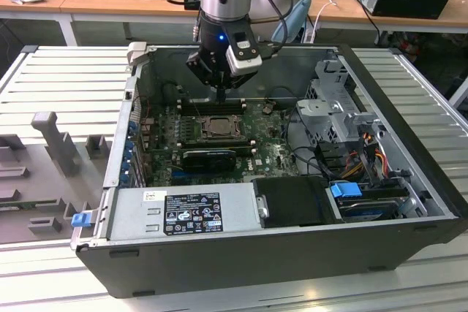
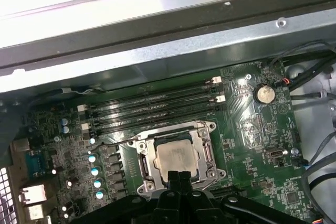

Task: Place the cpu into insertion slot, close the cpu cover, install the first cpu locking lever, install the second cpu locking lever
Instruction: 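Install the first cpu locking lever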

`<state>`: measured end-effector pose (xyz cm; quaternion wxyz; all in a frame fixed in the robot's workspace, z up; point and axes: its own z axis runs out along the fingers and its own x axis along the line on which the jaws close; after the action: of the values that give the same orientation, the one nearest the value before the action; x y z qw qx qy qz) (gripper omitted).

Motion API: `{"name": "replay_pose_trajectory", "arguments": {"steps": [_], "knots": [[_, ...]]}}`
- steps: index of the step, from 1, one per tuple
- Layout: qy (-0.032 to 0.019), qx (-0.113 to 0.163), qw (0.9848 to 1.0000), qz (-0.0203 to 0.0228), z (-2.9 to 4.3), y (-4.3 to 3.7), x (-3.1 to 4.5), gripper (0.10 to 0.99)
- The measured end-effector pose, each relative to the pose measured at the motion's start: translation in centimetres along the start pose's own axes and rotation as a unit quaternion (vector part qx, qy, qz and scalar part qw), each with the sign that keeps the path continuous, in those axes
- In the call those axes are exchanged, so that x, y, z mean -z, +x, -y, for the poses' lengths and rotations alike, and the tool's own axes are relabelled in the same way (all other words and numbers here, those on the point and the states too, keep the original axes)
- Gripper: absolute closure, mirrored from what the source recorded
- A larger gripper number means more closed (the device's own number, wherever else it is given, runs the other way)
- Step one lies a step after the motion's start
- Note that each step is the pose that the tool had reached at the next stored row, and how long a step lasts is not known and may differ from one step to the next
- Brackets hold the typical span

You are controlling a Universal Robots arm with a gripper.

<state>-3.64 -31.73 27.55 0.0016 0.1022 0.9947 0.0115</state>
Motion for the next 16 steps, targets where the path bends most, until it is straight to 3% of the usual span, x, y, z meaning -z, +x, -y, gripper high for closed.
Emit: {"name": "replay_pose_trajectory", "arguments": {"steps": [16], "knots": [[-0.0002,0.047,0.9989,-0.0006,0.04,0.21,-0.01,0.980]]}}
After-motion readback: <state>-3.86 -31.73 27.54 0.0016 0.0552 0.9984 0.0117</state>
